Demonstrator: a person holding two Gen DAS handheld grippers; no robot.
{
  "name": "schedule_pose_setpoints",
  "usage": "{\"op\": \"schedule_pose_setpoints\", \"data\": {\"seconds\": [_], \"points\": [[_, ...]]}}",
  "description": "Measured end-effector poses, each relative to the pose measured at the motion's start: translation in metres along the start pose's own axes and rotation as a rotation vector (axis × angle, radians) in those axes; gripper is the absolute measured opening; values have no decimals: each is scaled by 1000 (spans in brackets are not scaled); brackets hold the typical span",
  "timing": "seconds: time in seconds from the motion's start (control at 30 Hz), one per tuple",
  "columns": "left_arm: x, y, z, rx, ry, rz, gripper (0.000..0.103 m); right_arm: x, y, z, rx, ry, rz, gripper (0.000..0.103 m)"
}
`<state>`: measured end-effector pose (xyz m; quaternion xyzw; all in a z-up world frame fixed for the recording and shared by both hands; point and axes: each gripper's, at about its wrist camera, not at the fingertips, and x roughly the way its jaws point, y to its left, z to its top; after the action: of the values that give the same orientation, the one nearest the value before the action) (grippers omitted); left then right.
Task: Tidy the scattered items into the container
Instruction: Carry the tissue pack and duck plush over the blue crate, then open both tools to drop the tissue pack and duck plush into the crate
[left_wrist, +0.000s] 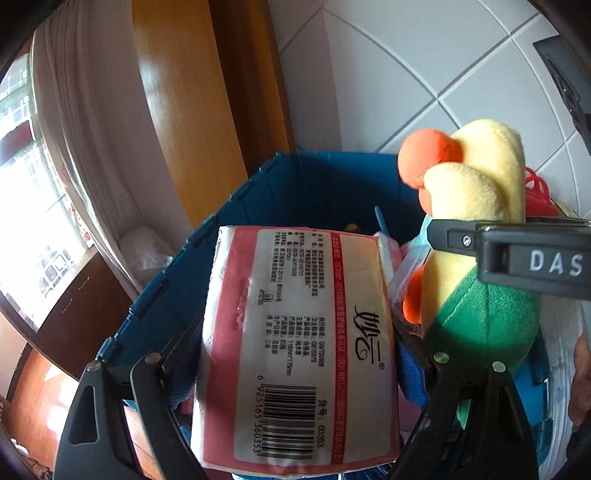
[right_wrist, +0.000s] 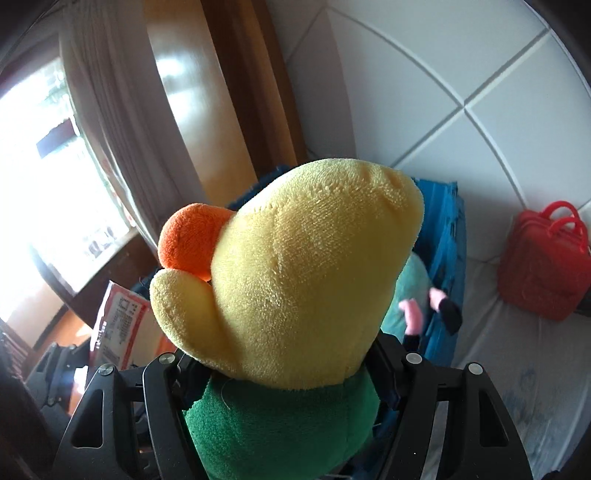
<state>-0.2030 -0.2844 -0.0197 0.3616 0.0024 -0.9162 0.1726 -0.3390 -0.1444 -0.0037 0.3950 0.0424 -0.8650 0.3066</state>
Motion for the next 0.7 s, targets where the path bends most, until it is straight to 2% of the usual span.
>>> {"op": "schedule_pose_setpoints", "data": {"seconds": [0.13, 0.23, 0.5, 0.57, 0.7], "points": [[33, 9, -10, -4, 86, -46, 87, 46, 6, -5, -11, 114, -97, 70], [50, 12, -15, -7, 117, -58, 87, 58, 8, -2, -13, 132, -138, 70], [59, 23, -9, -5, 106, -74, 89, 75, -9, 0, -23, 171, -194, 70], [54, 21, -9, -10, 98, -72, 91, 69, 8, 0, -34, 168, -206, 70], [37, 21, -11, -10, 74, -58, 95, 45, 17, 1, -30, 128, -208, 73]]}}
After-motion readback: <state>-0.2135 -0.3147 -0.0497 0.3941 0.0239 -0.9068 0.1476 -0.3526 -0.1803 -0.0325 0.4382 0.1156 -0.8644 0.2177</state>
